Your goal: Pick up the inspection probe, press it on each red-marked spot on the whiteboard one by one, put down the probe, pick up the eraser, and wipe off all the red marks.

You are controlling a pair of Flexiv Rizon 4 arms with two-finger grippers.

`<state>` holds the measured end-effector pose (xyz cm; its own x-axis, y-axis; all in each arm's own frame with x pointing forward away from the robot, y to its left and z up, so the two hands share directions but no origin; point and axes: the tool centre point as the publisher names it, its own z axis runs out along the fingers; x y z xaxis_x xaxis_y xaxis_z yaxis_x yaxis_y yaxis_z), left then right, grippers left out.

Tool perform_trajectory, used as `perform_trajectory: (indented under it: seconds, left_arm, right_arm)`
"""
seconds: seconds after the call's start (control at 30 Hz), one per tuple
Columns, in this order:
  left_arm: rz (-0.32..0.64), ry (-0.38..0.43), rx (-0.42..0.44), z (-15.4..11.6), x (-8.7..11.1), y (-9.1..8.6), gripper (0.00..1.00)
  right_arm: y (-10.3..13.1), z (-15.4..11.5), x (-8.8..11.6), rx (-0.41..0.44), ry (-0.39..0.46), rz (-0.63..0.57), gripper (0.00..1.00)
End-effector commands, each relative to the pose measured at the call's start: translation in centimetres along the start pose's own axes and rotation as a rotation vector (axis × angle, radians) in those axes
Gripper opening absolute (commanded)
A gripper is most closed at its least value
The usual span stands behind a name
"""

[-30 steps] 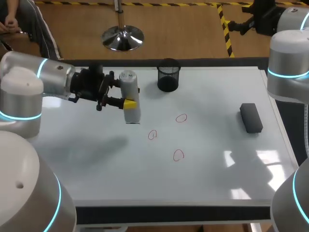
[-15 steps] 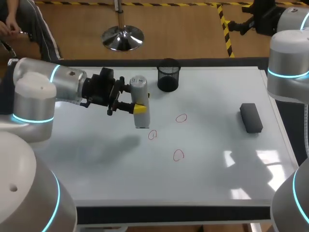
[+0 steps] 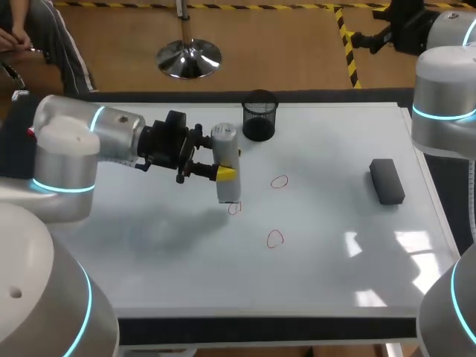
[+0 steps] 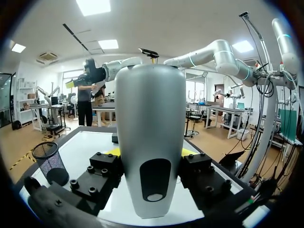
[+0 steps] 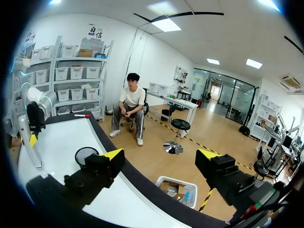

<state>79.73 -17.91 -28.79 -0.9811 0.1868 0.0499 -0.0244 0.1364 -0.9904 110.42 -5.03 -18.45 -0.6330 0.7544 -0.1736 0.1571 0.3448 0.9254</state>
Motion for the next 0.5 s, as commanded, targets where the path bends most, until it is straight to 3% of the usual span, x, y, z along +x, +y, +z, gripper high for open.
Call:
perform_trajectory:
  seconds: [0.03, 0.5]
  left_arm:
    - [-0.002, -0.001, 0.003, 0.5, 0.0, 0.6, 0.0]
    - [-0.035, 0.027, -0.026, 1.3, 0.5, 2.5, 0.0]
  right_arm:
    - [0.0, 0.0, 0.0, 0.0, 0.0, 0.0, 1.0]
    - [0.0, 0.0, 0.0, 0.0, 0.0, 0.0, 1.0]
